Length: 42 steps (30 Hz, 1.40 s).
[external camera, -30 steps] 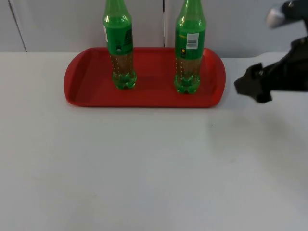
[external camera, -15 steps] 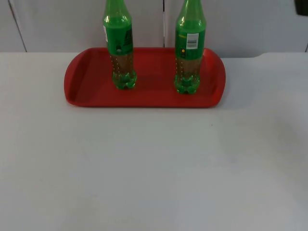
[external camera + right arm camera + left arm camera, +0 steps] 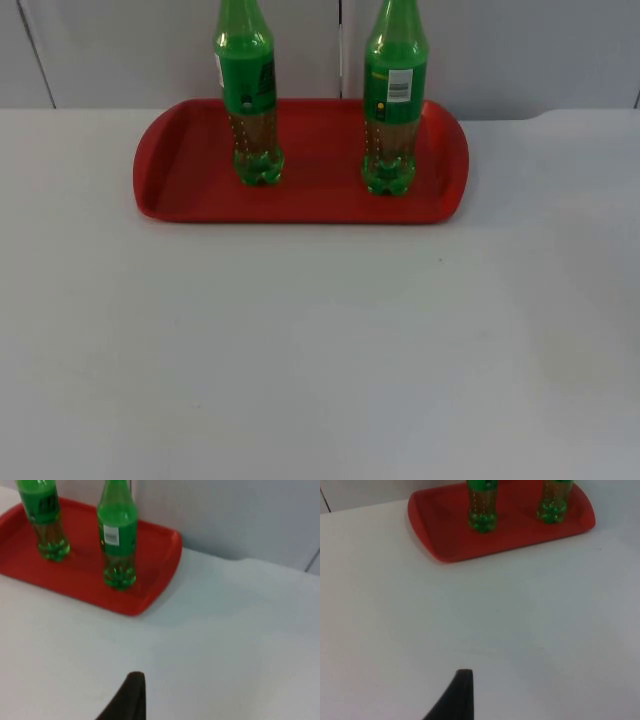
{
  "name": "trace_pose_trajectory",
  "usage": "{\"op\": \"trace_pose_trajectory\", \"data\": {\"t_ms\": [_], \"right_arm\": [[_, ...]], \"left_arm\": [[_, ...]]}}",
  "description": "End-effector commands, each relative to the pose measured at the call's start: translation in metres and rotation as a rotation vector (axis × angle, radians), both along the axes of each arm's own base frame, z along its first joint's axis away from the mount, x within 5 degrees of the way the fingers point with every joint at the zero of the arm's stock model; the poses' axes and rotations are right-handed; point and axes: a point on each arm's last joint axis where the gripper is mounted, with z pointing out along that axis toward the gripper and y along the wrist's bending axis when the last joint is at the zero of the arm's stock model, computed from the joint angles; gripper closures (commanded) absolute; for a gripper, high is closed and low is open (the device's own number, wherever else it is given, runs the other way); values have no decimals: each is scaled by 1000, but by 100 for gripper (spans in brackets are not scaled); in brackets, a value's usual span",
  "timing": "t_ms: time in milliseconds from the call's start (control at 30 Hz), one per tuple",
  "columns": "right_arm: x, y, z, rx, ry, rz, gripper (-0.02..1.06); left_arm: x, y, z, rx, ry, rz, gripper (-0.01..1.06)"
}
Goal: Place the bottle upright on the tray.
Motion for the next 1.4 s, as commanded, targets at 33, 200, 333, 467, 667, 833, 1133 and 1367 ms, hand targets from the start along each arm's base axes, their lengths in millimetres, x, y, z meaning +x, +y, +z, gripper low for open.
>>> {"op": "trace_pose_trajectory", "data": {"t_ms": [33,200,333,467,667,833,1133,1367], "right_arm": [[-23,-11,2,-20,37,-17,-1],[-53,-24,13,-8,-45,-12,-1],[-75,-33,20,29,-126,-14,-1],[-104,-46,22,55,-173,-27,-1],[-131,-58,19,79,-215,-38,-1],[-148,-66,13,81,-211,-48,-1],[-169,-75,5,78,-223,-49,-1],[-193,-77,-7,90,-213,36,-1]], "left_arm": [[0,0,-1,-2,3,-5,0],[0,0,-1,-2,3,-5,0],[0,0,-1,-2,3,-5,0],[0,0,-1,-2,3,-5,0],[0,0,-1,-2,3,-5,0],[0,0,-1,-2,3,-5,0],[0,0,-1,-2,3,-5,0],[0,0,-1,-2,3,-5,0]]}}
